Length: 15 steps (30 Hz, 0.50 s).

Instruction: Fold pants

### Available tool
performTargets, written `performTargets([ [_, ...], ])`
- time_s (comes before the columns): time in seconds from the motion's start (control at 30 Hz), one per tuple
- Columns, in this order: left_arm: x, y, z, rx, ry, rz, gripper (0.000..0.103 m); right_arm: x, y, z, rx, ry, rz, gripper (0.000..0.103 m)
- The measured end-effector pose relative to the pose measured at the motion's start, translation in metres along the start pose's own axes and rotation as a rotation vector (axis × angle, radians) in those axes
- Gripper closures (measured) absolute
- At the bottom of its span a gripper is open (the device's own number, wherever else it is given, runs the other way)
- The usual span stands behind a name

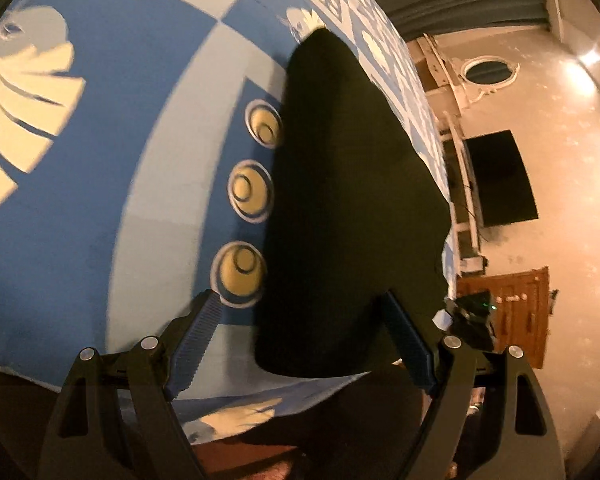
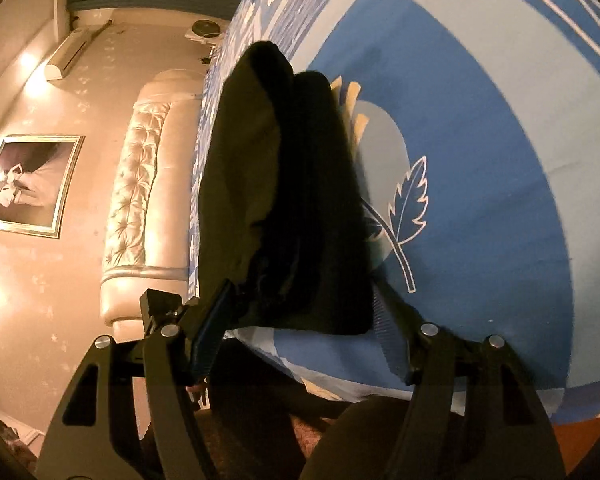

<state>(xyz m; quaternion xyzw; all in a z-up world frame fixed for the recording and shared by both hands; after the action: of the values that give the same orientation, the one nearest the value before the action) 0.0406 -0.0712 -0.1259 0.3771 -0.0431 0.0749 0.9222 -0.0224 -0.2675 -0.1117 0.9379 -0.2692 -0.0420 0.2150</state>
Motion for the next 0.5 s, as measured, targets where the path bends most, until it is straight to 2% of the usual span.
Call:
performTargets([
  [0.07, 0.001, -0.003, 0.003, -0.017, -0.003, 0.005, 0.022, -0.001, -0.002, -0.002, -0.006, 0.015, -0.006, 0.037],
  [0.2, 0.004, -0.011, 0.010, -0.040, -0.022, 0.008, 0.022, -0.002, -0.005, -0.002, -0.045, 0.041, -0.004, 0.057],
  [0.27, 0.002, -0.015, 0.015, -0.033, -0.055, -0.015, 0.041, -0.003, -0.006, -0.002, -0.050, 0.044, -0.009, 0.063],
  [0.3, 0.002, -0.016, 0.015, -0.015, -0.067, -0.022, 0.045, -0.003, -0.006, -0.002, -0.047, 0.050, -0.012, 0.065],
  [0.43, 0.001, -0.010, 0.012, 0.005, -0.070, -0.001, 0.059, -0.003, -0.009, -0.005, -0.033, 0.048, -0.004, 0.066],
  [0.5, 0.003, -0.006, 0.010, 0.012, -0.080, 0.016, 0.061, -0.003, -0.011, -0.007, -0.032, 0.052, -0.007, 0.066],
])
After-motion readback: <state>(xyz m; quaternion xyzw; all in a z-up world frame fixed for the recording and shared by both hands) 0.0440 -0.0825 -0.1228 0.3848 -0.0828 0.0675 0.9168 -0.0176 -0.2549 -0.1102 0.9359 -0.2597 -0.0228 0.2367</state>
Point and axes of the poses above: each gripper's, at about its wrist camera, not at the fingertips, and y roughly against the way its jaws point, z to its right, x to its top, the point moved 6 cm from there along -y, roughly the way its jaws point, and after that the axes turned 3 degrees about x, right-handed, at the moved point
